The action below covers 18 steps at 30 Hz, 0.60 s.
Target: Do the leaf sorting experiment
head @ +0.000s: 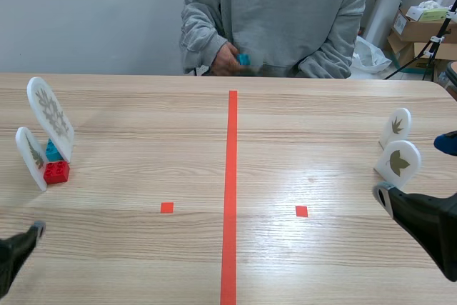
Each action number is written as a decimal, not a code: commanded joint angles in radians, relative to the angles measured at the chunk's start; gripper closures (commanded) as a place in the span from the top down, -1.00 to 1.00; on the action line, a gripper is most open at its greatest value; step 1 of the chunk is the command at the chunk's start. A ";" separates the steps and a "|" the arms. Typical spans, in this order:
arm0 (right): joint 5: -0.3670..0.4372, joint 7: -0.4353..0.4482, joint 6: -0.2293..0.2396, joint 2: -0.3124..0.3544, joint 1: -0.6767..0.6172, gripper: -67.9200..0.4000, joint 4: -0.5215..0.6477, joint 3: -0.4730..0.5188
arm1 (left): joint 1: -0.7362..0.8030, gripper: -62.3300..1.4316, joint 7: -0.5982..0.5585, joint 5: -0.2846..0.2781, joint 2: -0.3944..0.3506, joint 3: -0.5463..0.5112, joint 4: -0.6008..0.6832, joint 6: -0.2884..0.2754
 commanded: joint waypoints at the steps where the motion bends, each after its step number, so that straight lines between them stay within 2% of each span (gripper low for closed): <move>1: 0.007 0.014 0.008 0.003 0.011 1.00 -0.001 0.001 | 0.056 1.00 0.010 -0.008 -0.004 0.002 0.072 -0.058; 4: 0.007 0.014 0.008 0.003 0.011 1.00 -0.001 0.001 | 0.161 1.00 0.045 -0.054 -0.009 0.002 0.204 -0.154; 7: 0.007 0.014 0.008 0.003 0.011 1.00 -0.001 0.001 | 0.237 1.00 0.090 -0.120 -0.009 0.002 0.326 -0.188; 11: 0.007 0.014 0.008 0.003 0.011 1.00 -0.001 0.001 | 0.294 1.00 0.143 -0.179 -0.008 0.002 0.468 -0.192; 14: 0.007 0.014 0.008 0.003 0.011 1.00 -0.001 0.001 | 0.322 1.00 0.192 -0.246 -0.008 0.002 0.565 -0.192; 18: 0.009 0.015 0.008 0.003 0.011 1.00 -0.001 0.001 | 0.326 1.00 0.240 -0.298 0.003 0.002 0.660 -0.192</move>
